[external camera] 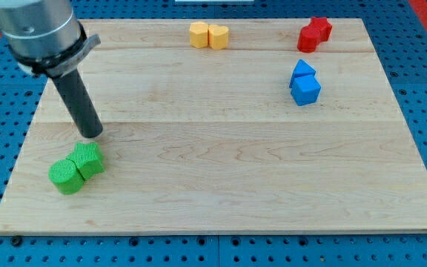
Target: Push the arm right beside the cube
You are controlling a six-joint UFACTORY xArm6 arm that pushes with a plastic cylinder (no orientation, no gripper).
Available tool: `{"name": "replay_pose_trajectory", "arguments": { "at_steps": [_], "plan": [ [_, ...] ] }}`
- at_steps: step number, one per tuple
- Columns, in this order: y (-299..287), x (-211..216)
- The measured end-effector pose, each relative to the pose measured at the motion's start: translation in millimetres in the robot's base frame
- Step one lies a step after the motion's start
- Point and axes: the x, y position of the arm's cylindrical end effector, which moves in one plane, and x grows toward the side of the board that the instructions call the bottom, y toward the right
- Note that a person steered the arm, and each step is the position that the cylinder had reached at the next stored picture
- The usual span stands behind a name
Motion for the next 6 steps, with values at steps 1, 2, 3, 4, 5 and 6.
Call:
{"name": "replay_pose_trajectory", "arguments": {
  "at_steps": [1, 2, 3, 4, 5, 6],
  "plan": [
    [11, -1],
    [134, -1],
    [268, 2],
    [358, -6],
    [385, -48],
    [391, -86]
  ]
}}
